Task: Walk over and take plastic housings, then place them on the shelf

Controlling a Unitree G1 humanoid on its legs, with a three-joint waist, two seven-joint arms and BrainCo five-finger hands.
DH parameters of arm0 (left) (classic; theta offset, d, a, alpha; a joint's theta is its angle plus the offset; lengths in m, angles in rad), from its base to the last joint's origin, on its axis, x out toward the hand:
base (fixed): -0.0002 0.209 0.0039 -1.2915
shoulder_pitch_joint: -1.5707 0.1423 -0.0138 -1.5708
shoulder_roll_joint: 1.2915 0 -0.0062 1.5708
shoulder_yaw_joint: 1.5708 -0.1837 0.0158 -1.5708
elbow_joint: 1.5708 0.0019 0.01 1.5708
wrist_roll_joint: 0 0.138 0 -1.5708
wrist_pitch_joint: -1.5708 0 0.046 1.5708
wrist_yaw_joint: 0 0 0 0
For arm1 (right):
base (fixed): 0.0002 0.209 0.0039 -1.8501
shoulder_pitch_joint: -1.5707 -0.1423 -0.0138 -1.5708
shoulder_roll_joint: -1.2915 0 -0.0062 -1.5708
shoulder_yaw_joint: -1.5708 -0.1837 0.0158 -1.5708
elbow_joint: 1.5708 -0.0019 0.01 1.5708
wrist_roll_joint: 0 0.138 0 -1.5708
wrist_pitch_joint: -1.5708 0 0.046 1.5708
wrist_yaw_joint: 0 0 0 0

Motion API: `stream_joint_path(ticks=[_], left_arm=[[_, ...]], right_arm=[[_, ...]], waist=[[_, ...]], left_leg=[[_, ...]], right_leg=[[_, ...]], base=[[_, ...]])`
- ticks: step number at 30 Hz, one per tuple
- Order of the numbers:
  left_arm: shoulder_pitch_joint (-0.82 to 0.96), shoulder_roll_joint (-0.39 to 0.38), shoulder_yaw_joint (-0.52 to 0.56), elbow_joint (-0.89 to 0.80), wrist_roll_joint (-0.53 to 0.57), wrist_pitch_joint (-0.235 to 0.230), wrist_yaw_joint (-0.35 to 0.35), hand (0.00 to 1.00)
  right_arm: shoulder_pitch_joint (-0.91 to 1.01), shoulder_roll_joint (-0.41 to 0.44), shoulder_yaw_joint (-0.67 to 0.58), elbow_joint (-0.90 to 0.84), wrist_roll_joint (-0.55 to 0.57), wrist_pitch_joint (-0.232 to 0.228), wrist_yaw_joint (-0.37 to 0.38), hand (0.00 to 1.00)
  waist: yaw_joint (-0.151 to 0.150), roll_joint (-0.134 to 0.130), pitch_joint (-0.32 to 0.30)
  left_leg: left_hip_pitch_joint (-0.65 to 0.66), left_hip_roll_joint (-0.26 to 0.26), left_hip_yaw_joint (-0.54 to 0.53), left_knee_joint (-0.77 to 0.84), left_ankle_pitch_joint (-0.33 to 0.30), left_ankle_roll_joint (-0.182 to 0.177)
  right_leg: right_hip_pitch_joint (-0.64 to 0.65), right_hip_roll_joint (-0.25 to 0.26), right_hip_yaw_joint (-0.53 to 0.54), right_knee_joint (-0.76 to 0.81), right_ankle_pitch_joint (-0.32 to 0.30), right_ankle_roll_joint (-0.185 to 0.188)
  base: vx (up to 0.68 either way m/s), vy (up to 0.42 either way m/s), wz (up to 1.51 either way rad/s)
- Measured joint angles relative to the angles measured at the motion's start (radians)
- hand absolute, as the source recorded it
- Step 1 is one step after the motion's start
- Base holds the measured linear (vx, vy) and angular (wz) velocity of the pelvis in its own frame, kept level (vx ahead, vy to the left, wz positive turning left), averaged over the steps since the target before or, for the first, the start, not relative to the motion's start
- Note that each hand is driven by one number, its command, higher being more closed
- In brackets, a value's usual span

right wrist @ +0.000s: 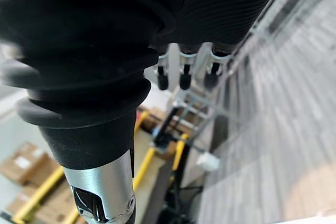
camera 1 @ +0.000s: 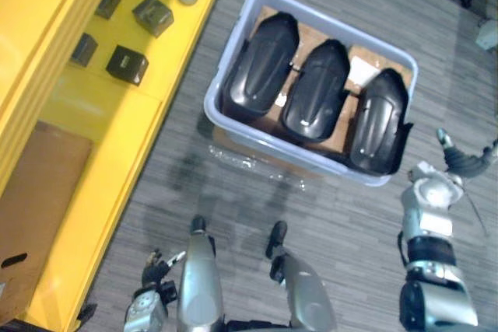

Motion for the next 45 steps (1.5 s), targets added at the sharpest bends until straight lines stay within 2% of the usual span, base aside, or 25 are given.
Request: stream_joint_path(ticks=[4, 8, 11, 17, 23, 31, 35, 39, 45], left_arm=[[-0.021, -0.012, -0.022, 0.001, -0.008, -0.016, 0.001, 0.0], [-0.028, -0.018, -0.039, 0.003, -0.043, -0.016, 0.002, 0.0], [-0.03, -0.02, -0.042, 0.003, -0.05, -0.015, 0.001, 0.0], [-0.031, -0.03, -0.073, 0.032, -0.125, -0.016, -0.014, 0.0], [-0.032, -0.052, -0.078, 0.039, -0.155, -0.033, -0.036, 0.0], [-0.032, -0.058, -0.076, 0.036, -0.201, -0.036, -0.036, 0.0], [-0.034, -0.068, -0.072, 0.031, -0.244, -0.035, -0.03, 0.0], [-0.035, -0.095, -0.066, 0.03, -0.316, -0.035, -0.03, 0.0], [-0.037, -0.106, -0.051, 0.03, -0.32, -0.038, -0.037, 0.0]], right_arm=[[-0.077, -0.096, 0.019, 0.096, 0.018, 0.053, -0.021, 0.0], [-0.138, -0.15, 0.021, 0.183, 0.054, 0.117, -0.031, 0.0], [-0.171, -0.189, 0.028, 0.23, 0.058, 0.15, -0.029, 0.0], [-0.216, -0.267, 0.076, 0.275, 0.016, 0.193, -0.021, 0.0], [-0.257, -0.337, 0.108, 0.322, 0.019, 0.216, -0.012, 0.0], [-0.261, -0.338, 0.107, 0.354, 0.056, 0.233, 0.01, 0.0], [-0.262, -0.351, 0.107, 0.355, 0.057, 0.241, 0.059, 0.0], [-0.263, -0.351, 0.109, 0.357, 0.055, 0.242, 0.089, 0.0], [-0.265, -0.352, 0.129, 0.359, 0.054, 0.264, 0.095, 0.0]], waist=[[0.015, 0.025, 0.014], [0.018, 0.055, 0.031], [0.019, 0.06, 0.034], [0.024, 0.093, 0.049], [0.032, 0.12, 0.051], [0.042, 0.123, 0.05], [0.042, 0.133, 0.046], [0.045, 0.159, 0.041], [0.046, 0.164, 0.04]], left_leg=[[-0.043, -0.014, -0.006, 0.002, 0.009, 0.012], [-0.057, -0.041, -0.023, -0.003, 0.023, 0.024], [-0.082, -0.061, -0.023, -0.015, 0.04, 0.03], [-0.091, -0.084, -0.02, -0.029, 0.057, 0.036], [-0.126, -0.105, -0.023, -0.03, 0.074, 0.042], [-0.14, -0.115, -0.029, -0.023, 0.076, 0.043], [-0.189, -0.123, -0.043, 0.007, 0.075, 0.045], [-0.203, -0.129, -0.046, 0.012, 0.076, 0.046], [-0.229, -0.131, -0.047, 0.023, 0.078, 0.048]], right_leg=[[-0.049, -0.014, -0.003, 0.027, -0.001, 0.0], [-0.068, -0.043, -0.018, 0.06, -0.012, 0.008], [-0.106, -0.065, -0.02, 0.083, -0.013, 0.007], [-0.135, -0.091, -0.017, 0.113, -0.018, 0.012], [-0.189, -0.12, -0.019, 0.162, -0.035, 0.017], [-0.202, -0.134, -0.027, 0.184, -0.042, 0.019], [-0.252, -0.151, -0.03, 0.236, -0.062, 0.021], [-0.266, -0.159, -0.029, 0.25, -0.063, 0.022], [-0.302, -0.168, -0.028, 0.284, -0.074, 0.016]], base=[[-0.01, 0.011, 0.03], [-0.03, 0.035, 0.17], [-0.03, 0.025, 0.11], [-0.01, 0.014, 0.05], [-0.01, -0.001, 0.07], [0.0, 0.008, 0.04], [-0.02, 0.015, 0.11], [0.0, 0.009, 0.03], [0.0, 0.0, 0.01]])
